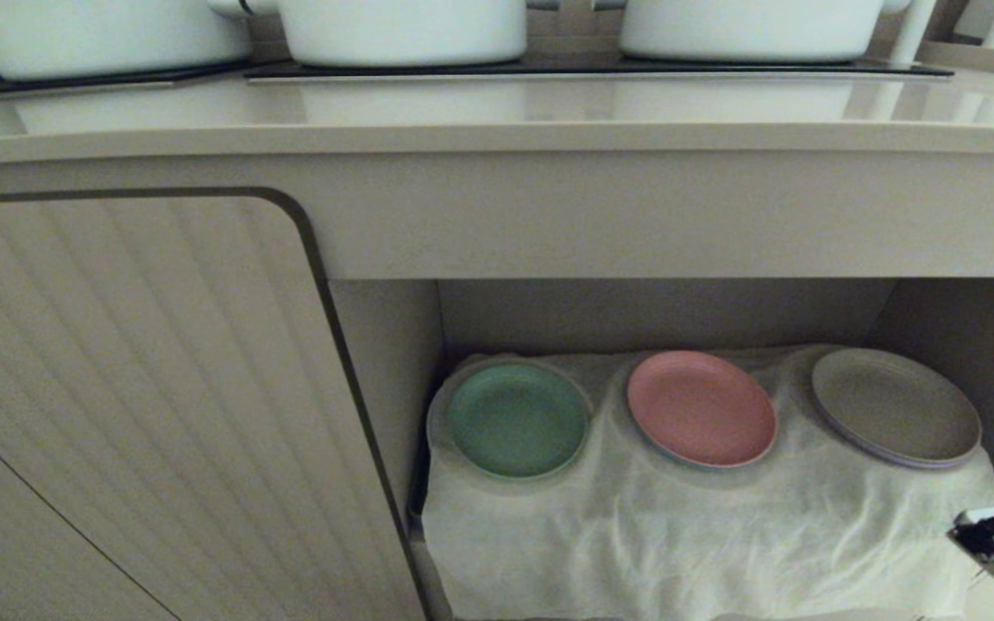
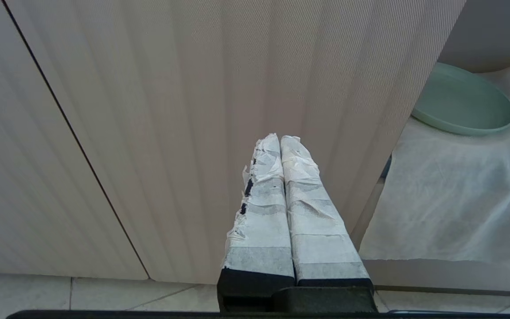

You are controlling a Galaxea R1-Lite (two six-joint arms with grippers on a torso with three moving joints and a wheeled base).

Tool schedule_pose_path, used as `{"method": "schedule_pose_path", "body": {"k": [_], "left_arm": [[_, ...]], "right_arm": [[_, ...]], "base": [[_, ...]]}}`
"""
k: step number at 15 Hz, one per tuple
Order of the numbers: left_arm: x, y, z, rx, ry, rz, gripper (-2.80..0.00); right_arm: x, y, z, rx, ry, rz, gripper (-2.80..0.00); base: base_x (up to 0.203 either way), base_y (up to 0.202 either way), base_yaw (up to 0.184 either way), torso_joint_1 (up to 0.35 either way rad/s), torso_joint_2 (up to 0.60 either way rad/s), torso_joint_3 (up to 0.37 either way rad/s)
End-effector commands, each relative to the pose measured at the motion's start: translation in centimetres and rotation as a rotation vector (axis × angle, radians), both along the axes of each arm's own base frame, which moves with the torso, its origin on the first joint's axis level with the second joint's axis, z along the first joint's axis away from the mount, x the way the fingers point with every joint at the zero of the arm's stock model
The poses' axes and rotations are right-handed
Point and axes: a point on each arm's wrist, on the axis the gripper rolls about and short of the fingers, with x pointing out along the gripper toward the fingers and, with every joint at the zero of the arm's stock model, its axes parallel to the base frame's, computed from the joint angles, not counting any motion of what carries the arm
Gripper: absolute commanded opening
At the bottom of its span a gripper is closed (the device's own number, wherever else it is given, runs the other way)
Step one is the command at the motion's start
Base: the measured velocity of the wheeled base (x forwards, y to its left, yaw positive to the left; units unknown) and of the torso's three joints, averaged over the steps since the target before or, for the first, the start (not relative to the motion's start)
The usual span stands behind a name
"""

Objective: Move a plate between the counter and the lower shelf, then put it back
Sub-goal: Pick up the plate in the cupboard

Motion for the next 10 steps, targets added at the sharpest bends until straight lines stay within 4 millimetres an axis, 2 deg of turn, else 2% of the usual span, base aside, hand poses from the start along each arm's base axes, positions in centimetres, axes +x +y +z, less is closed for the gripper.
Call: {"method": "schedule_pose_path", "body": {"k": [1,4,10], "left_arm": [[0.0,0.0,0.0,0.000,-0.001,0.001,-2.80],[0.0,0.0,0.0,0.000,-0.001,0.001,-2.80],[0.0,0.0,0.0,0.000,-0.001,0.001,-2.80]], "right_arm": [[-1.7,-1.3,-0.1,0.056,-0.190,-0.048,-2.80],[-4.2,-2.2,-0.8,0.052,-0.366,-0.044,-2.80],[-8.3,-2.7,-0.8,0.014,-0.676,-0.102,-2.80]], "base": [[0.000,0.000,0.000,0.000,0.00,0.000],[0.000,0.000,0.000,0.000,0.00,0.000],[0.000,0.000,0.000,0.000,0.00,0.000]]}}
